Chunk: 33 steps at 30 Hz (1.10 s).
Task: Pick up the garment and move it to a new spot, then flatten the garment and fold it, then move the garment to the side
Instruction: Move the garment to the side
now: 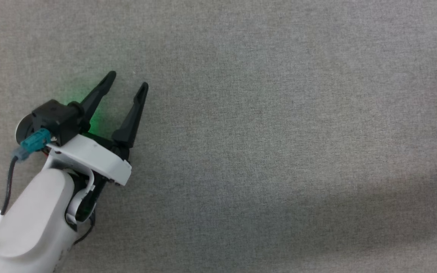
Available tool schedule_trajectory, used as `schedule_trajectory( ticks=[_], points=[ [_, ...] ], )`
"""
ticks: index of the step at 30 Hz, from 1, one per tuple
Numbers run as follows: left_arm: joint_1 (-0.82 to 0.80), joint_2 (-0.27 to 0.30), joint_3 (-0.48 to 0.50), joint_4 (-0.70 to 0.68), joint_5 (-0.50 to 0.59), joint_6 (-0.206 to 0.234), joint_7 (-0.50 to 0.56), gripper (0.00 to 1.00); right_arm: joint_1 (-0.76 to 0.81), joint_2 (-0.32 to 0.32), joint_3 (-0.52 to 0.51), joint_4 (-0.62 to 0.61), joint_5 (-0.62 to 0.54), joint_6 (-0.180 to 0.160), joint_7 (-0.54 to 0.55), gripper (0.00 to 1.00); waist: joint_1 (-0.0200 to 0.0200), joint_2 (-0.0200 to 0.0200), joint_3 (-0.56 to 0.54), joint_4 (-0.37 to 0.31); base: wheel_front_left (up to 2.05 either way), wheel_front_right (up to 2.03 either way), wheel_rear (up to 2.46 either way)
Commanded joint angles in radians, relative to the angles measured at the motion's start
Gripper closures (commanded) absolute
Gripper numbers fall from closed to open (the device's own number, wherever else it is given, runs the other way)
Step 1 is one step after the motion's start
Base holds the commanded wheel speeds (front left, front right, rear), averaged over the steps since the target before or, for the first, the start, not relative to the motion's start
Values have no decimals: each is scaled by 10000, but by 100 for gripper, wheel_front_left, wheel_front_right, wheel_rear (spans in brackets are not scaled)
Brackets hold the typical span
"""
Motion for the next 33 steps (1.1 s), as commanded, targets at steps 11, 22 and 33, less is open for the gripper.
schedule_trajectory(
  ticks=[11,22,33],
  points=[
    [379,-120,-51,449,-151,-14,-272,0,-525,243,102,555,-637,-21,-592,0,0,0,-1018,182,0,0,0],
    [1472,-56,254,726,-507,293,-545,0,-342,1639,848,128,-196,-21,-1758,0,0,0,-2626,610,0,0,0],
    [2812,50,920,752,-539,463,-778,0,841,2749,2056,-402,906,-21,-2964,0,0,0,-4215,1164,0,0,0]
  ],
)
